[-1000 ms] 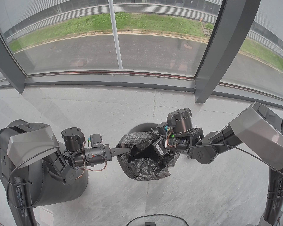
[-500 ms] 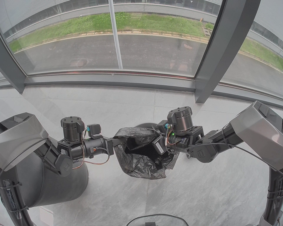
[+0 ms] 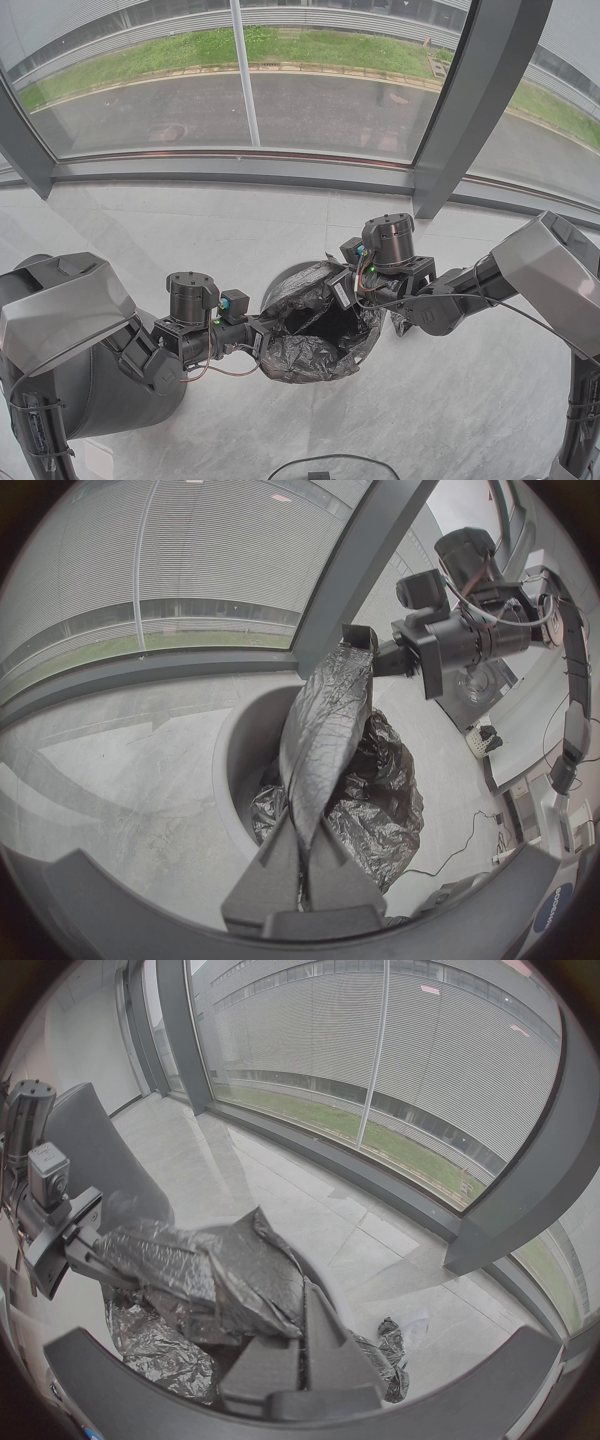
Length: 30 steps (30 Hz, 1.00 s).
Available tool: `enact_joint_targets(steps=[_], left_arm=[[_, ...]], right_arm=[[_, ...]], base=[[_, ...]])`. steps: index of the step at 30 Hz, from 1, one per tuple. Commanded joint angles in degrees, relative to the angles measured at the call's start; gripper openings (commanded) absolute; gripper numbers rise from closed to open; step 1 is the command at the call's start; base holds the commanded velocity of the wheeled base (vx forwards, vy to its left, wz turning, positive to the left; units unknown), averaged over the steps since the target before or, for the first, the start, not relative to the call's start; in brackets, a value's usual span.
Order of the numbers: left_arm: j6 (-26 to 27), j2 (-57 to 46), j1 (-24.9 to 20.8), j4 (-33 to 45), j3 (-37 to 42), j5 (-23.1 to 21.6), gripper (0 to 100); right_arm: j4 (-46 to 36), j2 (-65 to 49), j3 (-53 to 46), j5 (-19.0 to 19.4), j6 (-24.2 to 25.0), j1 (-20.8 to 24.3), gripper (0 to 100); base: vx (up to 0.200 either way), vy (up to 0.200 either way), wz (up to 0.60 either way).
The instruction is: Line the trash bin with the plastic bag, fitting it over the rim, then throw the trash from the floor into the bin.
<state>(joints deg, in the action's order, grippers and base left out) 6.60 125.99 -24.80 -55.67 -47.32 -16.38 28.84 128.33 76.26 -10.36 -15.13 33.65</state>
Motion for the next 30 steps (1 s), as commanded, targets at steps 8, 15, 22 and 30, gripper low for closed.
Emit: enact_joint_targets(steps=[8,15,22,30], left_arm=[[0.9,-2.3,2.0,0.7,1.3,3.0,0],[-0.2,-2.9,2.6,0.3,-0.4,5.6,0],[-2.1,-1.4,2.6,0.3,-3.3,6.4,0],[-2.1,0.4,3.4,0.3,-4.8,6.8,0]], right_arm=[[0.3,2.5,3.5,-1.1,0.1,-1.1,0],[1.0,4.8,5.6,-2.0,0.2,-1.1,0],[3.5,7.9,8.5,-3.5,0.1,-1.2,0],[4.4,10.4,11.5,-4.2,0.2,-2.1,0]], base=[[0.000,0.000,0.00],[0.000,0.000,0.00],[0.000,0.000,0.00],[0.000,0.000,0.00]])
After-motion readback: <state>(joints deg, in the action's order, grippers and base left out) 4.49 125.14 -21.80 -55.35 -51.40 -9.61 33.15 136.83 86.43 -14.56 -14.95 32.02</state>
